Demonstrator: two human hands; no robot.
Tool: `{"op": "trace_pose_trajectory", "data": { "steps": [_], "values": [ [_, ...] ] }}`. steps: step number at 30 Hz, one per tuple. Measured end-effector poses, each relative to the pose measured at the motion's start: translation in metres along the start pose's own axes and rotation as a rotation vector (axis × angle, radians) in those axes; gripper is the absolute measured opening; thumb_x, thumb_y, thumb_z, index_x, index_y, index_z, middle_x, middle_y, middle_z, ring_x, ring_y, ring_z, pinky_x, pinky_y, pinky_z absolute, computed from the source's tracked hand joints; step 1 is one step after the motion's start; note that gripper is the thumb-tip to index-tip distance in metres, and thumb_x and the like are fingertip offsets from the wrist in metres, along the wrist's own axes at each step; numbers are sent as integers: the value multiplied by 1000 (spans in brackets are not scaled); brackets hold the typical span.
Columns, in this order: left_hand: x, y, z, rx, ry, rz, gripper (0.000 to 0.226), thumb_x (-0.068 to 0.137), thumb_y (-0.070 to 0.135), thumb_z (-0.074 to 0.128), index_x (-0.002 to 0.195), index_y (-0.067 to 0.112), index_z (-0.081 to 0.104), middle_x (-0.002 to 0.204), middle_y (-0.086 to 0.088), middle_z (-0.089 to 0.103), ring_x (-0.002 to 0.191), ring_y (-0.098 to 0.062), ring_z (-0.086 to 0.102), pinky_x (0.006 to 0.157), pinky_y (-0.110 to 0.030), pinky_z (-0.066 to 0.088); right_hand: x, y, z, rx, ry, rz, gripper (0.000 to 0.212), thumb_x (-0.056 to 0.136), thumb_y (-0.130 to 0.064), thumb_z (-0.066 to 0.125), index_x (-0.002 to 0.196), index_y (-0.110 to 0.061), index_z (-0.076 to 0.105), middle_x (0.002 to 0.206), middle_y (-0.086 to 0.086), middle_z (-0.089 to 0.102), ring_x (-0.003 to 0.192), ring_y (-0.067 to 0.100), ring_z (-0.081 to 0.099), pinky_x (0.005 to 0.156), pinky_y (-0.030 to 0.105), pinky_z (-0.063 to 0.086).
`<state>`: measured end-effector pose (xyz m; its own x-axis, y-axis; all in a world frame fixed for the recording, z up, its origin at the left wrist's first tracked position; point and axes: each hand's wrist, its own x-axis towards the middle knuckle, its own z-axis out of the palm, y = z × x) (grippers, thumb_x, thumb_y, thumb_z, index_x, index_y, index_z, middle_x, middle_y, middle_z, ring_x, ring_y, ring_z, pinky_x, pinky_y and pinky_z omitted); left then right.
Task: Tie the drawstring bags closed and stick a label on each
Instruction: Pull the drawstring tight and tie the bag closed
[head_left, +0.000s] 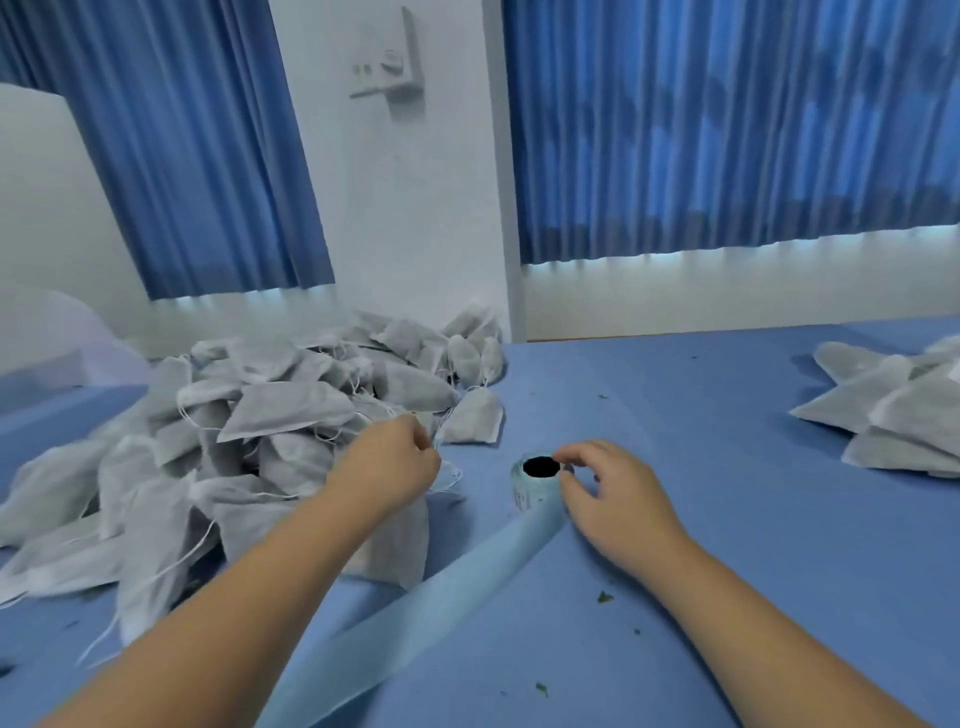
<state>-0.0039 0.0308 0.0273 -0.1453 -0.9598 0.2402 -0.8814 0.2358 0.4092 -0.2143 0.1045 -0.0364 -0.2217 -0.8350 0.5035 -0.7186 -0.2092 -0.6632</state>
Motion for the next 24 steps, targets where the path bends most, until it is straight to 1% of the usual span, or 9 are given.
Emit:
{"op": "trace_pose_trajectory", "data": {
  "steps": [3, 6, 7, 9, 12, 15, 19, 22, 24],
  "values": [
    [3, -17, 6, 336, -67, 3, 19, 86, 34, 56, 84, 15, 52, 106, -9, 64, 89, -27, 56, 71, -30, 42, 0, 3, 1, -36, -35, -41, 20, 91, -16, 57, 107, -20, 68, 103, -13, 61, 100, 5, 54, 81, 12, 35],
    [5, -27, 25, 448, -185, -42, 50, 80, 51, 64, 114, 15, 54, 120, -6, 61, 107, -26, 58, 77, -28, 41, 0, 3, 1, -34, -35, -36, 19, 92, -17, 57, 107, -22, 67, 103, -14, 61, 101, 4, 54, 84, 14, 38],
    [6, -29, 32, 485, -205, -43, 55, 80, 51, 64, 119, 13, 53, 122, -6, 60, 111, -26, 58, 78, -29, 42, -1, 3, 2, -36, -41, -34, 19, 92, -17, 57, 107, -22, 67, 103, -14, 60, 101, 3, 54, 84, 15, 38],
    [7, -30, 40, 538, -198, -41, 48, 85, 39, 58, 123, 11, 52, 126, -9, 58, 114, -28, 58, 83, -32, 43, -2, 2, 2, -45, -47, -35, 19, 92, -18, 57, 107, -22, 67, 103, -14, 60, 100, 4, 54, 84, 16, 39],
    [2, -28, 41, 502, -124, -101, 44, 89, 27, 50, 129, 11, 40, 127, -10, 58, 115, -31, 57, 87, -38, 41, -3, 1, 2, -41, -28, -42, 20, 91, -17, 57, 107, -22, 67, 102, -15, 60, 100, 3, 53, 83, 14, 37],
    [-1, -22, 35, 383, -19, -37, 28, 91, 37, 50, 108, 17, 38, 118, -7, 61, 108, -29, 58, 77, -34, 38, -4, 1, 1, -23, -15, -42, 20, 91, -17, 57, 107, -23, 67, 102, -15, 59, 100, 3, 53, 80, 12, 37],
    [-3, 3, 20, 49, 65, 29, 35, 91, 47, 51, 113, 19, 52, 105, -1, 61, 99, -26, 57, 72, -32, 37, -4, -2, -2, 54, 17, -29, 22, 91, -16, 57, 109, -23, 65, 104, -19, 57, 99, -6, 50, 80, 6, 36],
    [-7, 27, 11, -222, 101, 81, 17, 88, 36, 54, 99, 25, 60, 82, 9, 59, 83, -20, 56, 61, -29, 38, -6, -9, -6, 234, 64, 28, 28, 89, -13, 58, 112, -30, 59, 108, -25, 54, 99, -12, 51, 84, 13, 41],
    [-9, 46, 7, -431, 58, 74, 9, 87, 25, 53, 86, 21, 61, 73, 7, 60, 73, -17, 56, 56, -28, 36, -6, -16, -14, 361, 93, 65, 34, 89, -14, 59, 114, -37, 55, 114, -25, 53, 99, -11, 53, 83, 17, 43]
  ]
}}
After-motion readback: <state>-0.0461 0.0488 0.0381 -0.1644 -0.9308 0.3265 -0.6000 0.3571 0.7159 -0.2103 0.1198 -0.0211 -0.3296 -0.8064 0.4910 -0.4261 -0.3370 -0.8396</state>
